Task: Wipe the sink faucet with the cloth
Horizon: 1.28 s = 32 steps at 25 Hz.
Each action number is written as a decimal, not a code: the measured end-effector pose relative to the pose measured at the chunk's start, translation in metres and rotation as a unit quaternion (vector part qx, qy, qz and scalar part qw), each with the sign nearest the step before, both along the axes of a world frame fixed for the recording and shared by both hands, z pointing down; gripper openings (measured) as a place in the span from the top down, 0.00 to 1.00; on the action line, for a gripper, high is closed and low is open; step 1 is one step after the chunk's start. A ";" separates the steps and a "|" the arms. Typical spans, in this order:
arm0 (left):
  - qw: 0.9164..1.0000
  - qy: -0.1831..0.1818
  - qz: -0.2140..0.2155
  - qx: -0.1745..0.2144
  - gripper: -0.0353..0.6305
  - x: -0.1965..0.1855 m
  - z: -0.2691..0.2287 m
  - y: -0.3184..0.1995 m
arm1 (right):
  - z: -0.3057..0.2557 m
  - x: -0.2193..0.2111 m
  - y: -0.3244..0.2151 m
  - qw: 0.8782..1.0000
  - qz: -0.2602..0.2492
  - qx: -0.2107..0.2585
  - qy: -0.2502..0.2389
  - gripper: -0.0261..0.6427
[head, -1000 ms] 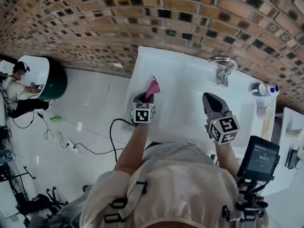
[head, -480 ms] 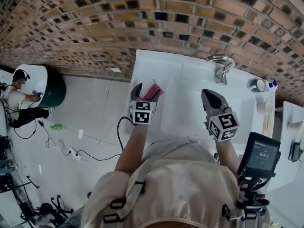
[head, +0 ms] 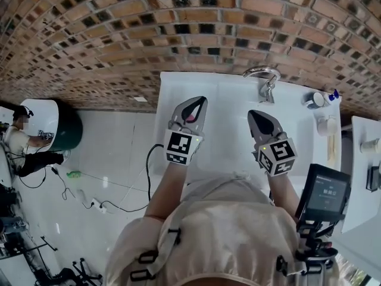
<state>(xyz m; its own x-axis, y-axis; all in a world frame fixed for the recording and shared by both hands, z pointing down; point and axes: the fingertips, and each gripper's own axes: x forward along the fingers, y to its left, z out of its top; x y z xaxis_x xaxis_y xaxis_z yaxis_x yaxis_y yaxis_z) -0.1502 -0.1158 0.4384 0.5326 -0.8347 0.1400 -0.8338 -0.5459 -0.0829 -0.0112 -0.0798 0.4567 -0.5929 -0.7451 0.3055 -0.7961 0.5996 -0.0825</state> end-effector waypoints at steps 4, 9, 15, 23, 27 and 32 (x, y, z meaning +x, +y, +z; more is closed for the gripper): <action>1.000 -0.004 0.004 0.000 0.94 0.021 -0.008 0.005 | -0.005 0.012 0.004 1.000 0.003 0.005 -0.001 0.97; 1.000 -0.005 0.022 0.003 0.94 0.045 -0.013 0.009 | -0.007 0.017 0.004 1.000 0.001 0.014 -0.002 0.97; 1.000 0.009 0.026 -0.013 0.94 0.062 -0.009 0.011 | -0.014 0.022 0.005 1.000 -0.015 0.026 0.004 0.97; 0.999 0.024 0.023 -0.031 0.94 0.070 -0.010 0.010 | -0.026 0.020 0.010 0.998 -0.043 0.052 0.015 0.97; 0.999 0.020 0.028 -0.036 0.94 0.075 -0.007 0.011 | -0.025 0.024 0.010 0.998 -0.038 0.053 0.019 0.97; 0.999 0.020 0.033 -0.037 0.94 0.079 -0.008 0.010 | -0.027 0.025 0.008 0.998 -0.035 0.055 0.024 0.97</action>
<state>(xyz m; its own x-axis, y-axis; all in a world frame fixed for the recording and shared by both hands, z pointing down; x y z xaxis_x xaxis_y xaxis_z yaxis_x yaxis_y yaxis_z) -0.0710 -0.1054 0.4301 0.5917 -0.7863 0.1778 -0.7982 -0.6024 -0.0081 0.0143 -0.0722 0.4297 -0.6320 -0.7325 0.2532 -0.7530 0.6576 0.0230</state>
